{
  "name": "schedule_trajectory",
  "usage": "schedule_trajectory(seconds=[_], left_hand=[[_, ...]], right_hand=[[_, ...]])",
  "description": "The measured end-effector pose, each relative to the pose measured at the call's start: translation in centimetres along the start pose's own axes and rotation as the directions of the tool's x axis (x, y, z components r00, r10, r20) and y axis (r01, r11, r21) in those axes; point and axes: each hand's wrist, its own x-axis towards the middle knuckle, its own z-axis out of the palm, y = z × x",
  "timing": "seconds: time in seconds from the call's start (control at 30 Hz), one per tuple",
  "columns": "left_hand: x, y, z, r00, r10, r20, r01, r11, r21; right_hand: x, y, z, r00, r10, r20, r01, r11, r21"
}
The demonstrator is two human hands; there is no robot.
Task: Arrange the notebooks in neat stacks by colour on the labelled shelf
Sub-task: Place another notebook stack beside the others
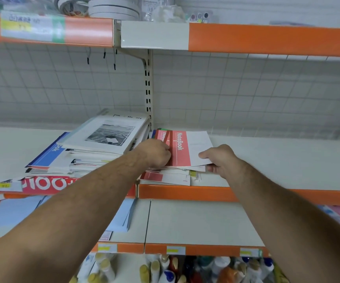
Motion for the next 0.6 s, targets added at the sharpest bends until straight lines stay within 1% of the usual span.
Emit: schedule_trajectory(seconds=[0.07, 0.17, 0.27, 0.33, 0.4, 0.47, 0.6], left_hand=[[0.2, 0.1, 0.0, 1.000, -0.009, 0.004, 0.009, 1.000, 0.021], [0.2, 0.3, -0.1, 0.999, -0.051, -0.012, 0.051, 0.999, -0.004], [0.2, 0.3, -0.3, 0.999, -0.047, 0.001, 0.047, 0.999, 0.026], [0.4, 0.1, -0.3, 0.999, -0.035, 0.020, 0.034, 0.998, 0.043], [0.3, 0.1, -0.3, 0.999, -0.021, 0.035, 0.019, 0.998, 0.055], [0.0, 0.3, -0.3, 0.999, -0.015, 0.033, 0.013, 0.999, 0.042], [-0.1, 0.5, -0.4, 0.999, -0.017, 0.027, 0.016, 0.999, 0.043]], right_hand=[[0.0, 0.1, 0.0, 1.000, 0.018, -0.002, -0.018, 1.000, 0.024], [-0.1, 0.3, 0.3, 0.999, 0.042, 0.007, -0.043, 0.999, 0.029], [-0.4, 0.5, 0.8, 0.999, 0.042, 0.029, -0.043, 0.999, 0.029], [0.0, 0.6, 1.1, 0.999, 0.028, -0.015, -0.027, 0.997, 0.066], [0.4, 0.5, 1.0, 0.995, 0.011, -0.097, 0.001, 0.992, 0.124], [0.9, 0.5, 0.5, 0.987, 0.001, -0.162, 0.021, 0.991, 0.133], [1.3, 0.6, -0.5, 0.979, -0.027, -0.200, 0.055, 0.989, 0.136]])
